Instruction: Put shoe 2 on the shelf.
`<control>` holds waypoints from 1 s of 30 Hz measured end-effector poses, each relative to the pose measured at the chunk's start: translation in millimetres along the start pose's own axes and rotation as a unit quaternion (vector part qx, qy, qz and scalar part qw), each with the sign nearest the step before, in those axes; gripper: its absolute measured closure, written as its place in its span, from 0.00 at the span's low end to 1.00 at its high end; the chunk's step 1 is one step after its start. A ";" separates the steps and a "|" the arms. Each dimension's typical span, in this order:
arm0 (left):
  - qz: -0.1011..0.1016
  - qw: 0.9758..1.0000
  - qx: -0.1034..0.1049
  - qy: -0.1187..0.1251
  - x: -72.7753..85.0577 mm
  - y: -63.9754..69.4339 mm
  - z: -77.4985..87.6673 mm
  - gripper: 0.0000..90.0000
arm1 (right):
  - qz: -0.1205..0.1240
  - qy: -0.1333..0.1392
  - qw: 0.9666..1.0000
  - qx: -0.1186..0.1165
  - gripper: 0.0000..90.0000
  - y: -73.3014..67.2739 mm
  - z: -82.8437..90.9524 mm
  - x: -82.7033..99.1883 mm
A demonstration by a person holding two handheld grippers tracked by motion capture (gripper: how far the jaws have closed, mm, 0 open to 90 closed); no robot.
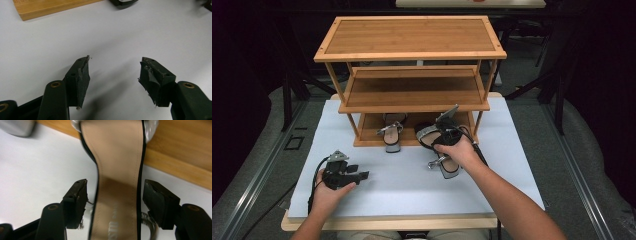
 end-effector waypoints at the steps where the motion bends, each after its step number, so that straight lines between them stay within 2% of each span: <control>1: 0.000 1.000 0.000 -0.001 0.1 -0.2 0.3 0.45 | 0.008 -0.008 0.999 -0.035 0.40 -2.2 7.2 0.9; 2: -0.001 1.000 0.000 -0.001 0.2 -0.6 0.4 0.45 | 0.015 0.011 1.000 0.003 0.40 -3.3 12.0 1.2; 3: 0.001 1.000 0.000 -0.001 0.3 -0.5 0.4 0.45 | 0.022 0.015 1.000 -0.007 0.40 -5.8 18.6 2.9; 4: 0.001 1.000 -0.001 -0.002 0.6 -0.9 0.3 0.45 | 0.027 0.016 0.999 -0.028 0.41 -8.7 25.5 5.5; 8: 0.001 1.000 -0.001 -0.002 0.7 -0.1 0.8 0.45 | 0.068 0.025 0.996 -0.050 0.45 -13.9 47.5 23.0; 12: 0.001 1.000 -0.002 -0.003 1.0 0.5 -0.3 0.45 | 0.121 0.035 0.991 -0.045 0.47 -6.8 58.5 49.2; 14: -0.002 1.000 -0.004 -0.003 0.8 1.0 -0.7 0.44 | 0.134 0.035 0.989 -0.048 0.48 -1.8 60.8 62.9; 19: -0.001 1.000 -0.002 -0.004 0.8 2.8 -2.2 0.44 | 0.168 0.047 0.983 -0.054 0.45 11.7 53.0 91.6; 21: -0.005 1.000 -0.003 -0.006 1.2 2.7 -3.1 0.44 | 0.172 0.047 0.982 -0.059 0.42 16.6 45.5 99.3; 22: -0.004 1.000 -0.002 -0.005 1.2 3.0 -3.4 0.44 | 0.175 0.049 0.982 -0.058 0.42 18.7 41.4 101.9; 24: -0.003 1.000 -0.002 -0.005 1.2 3.5 -3.3 0.44 | 0.177 0.047 0.980 -0.071 0.41 21.0 32.6 105.7; 25: -0.004 1.000 -0.003 -0.006 1.3 3.2 -3.1 0.44 | 0.177 0.045 0.981 -0.068 0.40 21.8 28.9 106.8; 28: -0.003 1.000 -0.002 -0.006 1.4 2.2 -3.1 0.44 | 0.184 0.044 0.979 -0.077 0.39 23.3 17.5 107.2; 30: 0.000 1.000 -0.002 -0.006 1.7 2.0 -3.4 0.44 | 0.196 0.049 0.977 -0.066 0.39 24.4 11.6 105.5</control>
Point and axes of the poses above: each handheld gripper's, and its own axes: z roughly backward along the jaws, x roughly out of its underside, y roughly to its right, the point moved 5 cm from there along -z, roughly forward along the jaws, and after that the axes turned 14 degrees about -x, right-handed, at the moved point
